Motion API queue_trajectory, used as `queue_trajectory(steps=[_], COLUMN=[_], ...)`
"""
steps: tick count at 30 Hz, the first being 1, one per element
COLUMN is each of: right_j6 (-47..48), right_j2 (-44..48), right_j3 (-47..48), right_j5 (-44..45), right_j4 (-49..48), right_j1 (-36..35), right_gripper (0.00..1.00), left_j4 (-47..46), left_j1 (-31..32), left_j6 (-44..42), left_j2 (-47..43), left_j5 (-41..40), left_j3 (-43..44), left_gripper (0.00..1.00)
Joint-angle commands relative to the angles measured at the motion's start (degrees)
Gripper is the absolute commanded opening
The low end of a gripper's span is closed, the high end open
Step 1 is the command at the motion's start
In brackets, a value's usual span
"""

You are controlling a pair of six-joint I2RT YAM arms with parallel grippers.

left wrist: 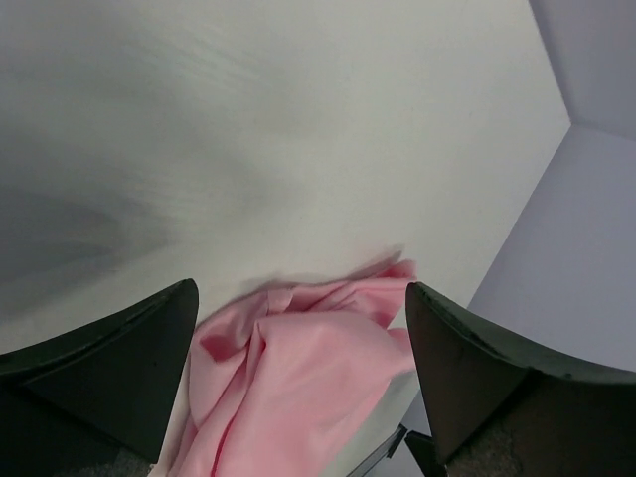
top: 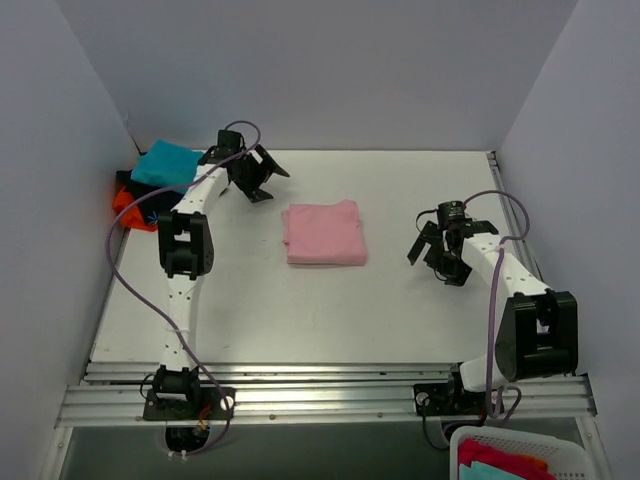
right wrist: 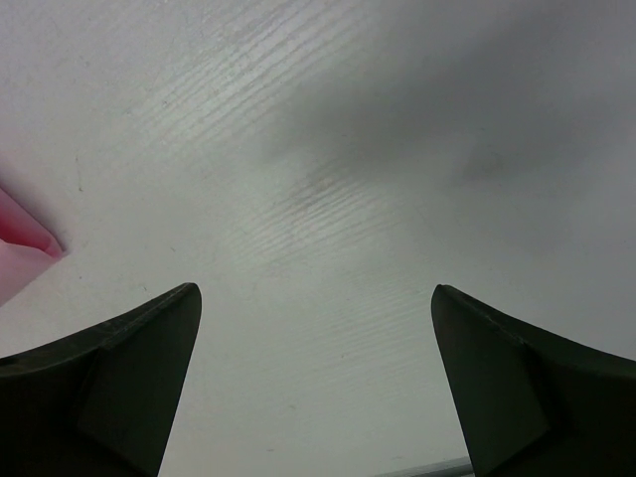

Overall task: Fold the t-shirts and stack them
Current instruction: Fold the tshirt

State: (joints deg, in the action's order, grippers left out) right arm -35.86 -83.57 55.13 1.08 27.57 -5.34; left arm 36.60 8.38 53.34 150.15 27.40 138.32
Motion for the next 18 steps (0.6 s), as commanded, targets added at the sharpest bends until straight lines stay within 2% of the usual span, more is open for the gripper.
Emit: queue_trajectory(steps=[1, 2, 3, 5, 6, 9, 12, 18], right_j6=[0.35, 0.26, 0.17, -0.18, -0.27, -0.62, -0.71, -0.27], right_j2=[3.41, 4.2, 4.55, 5.25, 5.43, 6.05, 6.84, 9.65], right_j3=[-2.4, -2.83, -3.19, -4.15, -4.42, -4.77, -4.6, -3.19], right_j5=[1.2, 1.2, 1.12, 1.03, 0.94, 1.11, 1.38, 2.87], right_j4=[2.93, 2.84, 2.84, 2.66, 2.75, 3.01, 4.06, 7.84], right_j1=[-0.19, -0.28, -0.19, -0.19, -0.28, -0.19, -0.28, -0.11], right_gripper=[0.96, 0.96, 0.96, 0.96, 0.96, 0.96, 0.96, 0.96], left_j4=[2.17, 0.51, -3.42, -6.79, -8.89, -13.91, -18.83, -27.54], left_j1=[0.41, 0.49, 0.49, 0.5, 0.49, 1.02, 1.81, 4.53], left_j6=[-4.64, -4.74, -4.39, -3.77, -3.16, -2.19, -1.31, -0.08], left_j2=[-13.71, -16.26, -21.34, -26.02, -30.05, -35.51, -37.03, -32.38], left_j5=[-1.82, -2.34, -2.87, -3.4, -4.19, -5.07, -4.38, -1.03], left_j3=[-10.31, -19.84, -24.72, -33.51, -40.78, -52.14, -58.32, -59.48], left_gripper=[0.94, 0.94, 0.94, 0.94, 0.94, 0.94, 0.94, 0.94])
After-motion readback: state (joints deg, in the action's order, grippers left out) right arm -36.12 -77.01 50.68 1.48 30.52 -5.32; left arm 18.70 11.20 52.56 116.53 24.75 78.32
